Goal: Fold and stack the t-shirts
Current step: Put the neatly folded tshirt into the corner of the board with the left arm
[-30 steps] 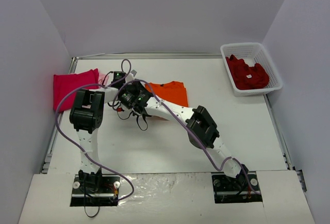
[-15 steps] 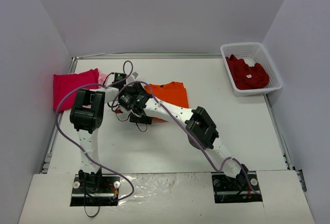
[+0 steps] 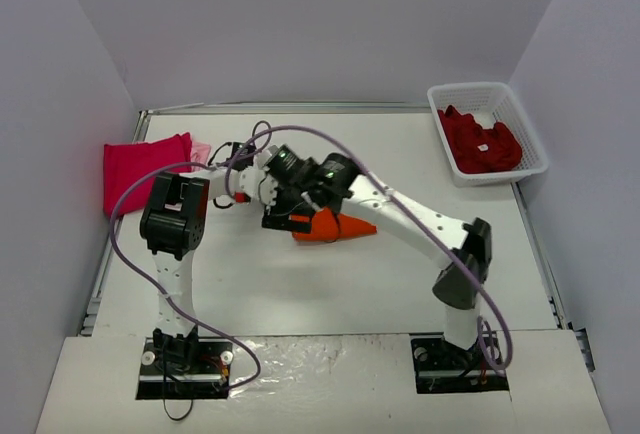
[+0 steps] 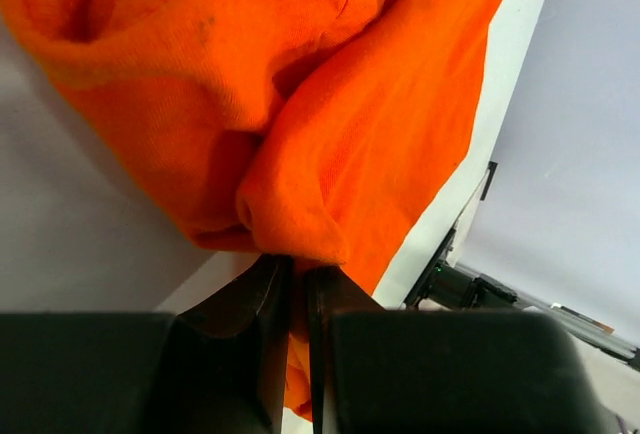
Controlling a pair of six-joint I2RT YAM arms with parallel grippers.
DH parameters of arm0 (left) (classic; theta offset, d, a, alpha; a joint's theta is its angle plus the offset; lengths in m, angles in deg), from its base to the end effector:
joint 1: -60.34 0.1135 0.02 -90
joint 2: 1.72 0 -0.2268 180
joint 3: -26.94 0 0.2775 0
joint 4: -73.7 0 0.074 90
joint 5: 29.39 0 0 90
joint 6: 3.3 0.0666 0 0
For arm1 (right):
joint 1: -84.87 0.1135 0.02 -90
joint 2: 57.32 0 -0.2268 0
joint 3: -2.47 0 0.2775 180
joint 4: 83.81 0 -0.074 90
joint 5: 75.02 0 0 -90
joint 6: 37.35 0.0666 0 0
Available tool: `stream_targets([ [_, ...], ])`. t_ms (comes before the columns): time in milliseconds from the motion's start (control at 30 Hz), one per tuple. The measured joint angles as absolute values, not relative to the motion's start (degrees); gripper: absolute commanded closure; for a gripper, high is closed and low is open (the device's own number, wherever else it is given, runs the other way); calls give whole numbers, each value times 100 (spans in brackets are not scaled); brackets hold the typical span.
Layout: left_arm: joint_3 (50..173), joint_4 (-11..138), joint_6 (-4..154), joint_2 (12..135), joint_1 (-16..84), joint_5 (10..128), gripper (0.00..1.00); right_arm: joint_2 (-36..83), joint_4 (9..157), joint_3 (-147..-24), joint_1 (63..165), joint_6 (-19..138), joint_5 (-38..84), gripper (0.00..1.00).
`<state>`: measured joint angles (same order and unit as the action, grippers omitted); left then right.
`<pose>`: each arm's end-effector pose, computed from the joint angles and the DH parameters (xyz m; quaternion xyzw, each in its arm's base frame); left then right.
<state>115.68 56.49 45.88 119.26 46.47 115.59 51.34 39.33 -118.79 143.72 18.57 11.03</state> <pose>0.4184 -0.1595 0.0746 -0.0384 0.8465 -0.5258 0.0742 0.2439 0.3947 0.2909 -0.6583 0.6440 0.0523 0.3862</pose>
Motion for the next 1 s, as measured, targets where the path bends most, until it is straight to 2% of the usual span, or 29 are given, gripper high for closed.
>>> stream_targets([
  [167,11662,5408,4853,11926,4693,11450,97,3943,3751,-11656,13142,1505,1870,16],
  [333,11670,5312,4993,11924,4774,11424,98,3371,3504,-10921,12377,1201,2183,15],
  [533,11793,5065,5143,11902,4932,11408,98,3349,3651,-9994,11146,889,2889,15],
  [600,11909,4809,5303,11889,5015,11360,98,3397,3773,-9734,10617,862,3103,8],
  [633,12011,4641,5406,11887,5069,11345,98,3432,3813,-9664,10438,854,3230,0],
  [733,12453,4064,5795,11885,5292,11328,98,3712,4009,-9347,9835,843,3671,0],
  [1000,13764,2412,6888,11911,6346,11218,97,4072,4282,-8746,9505,836,4554,0],
])
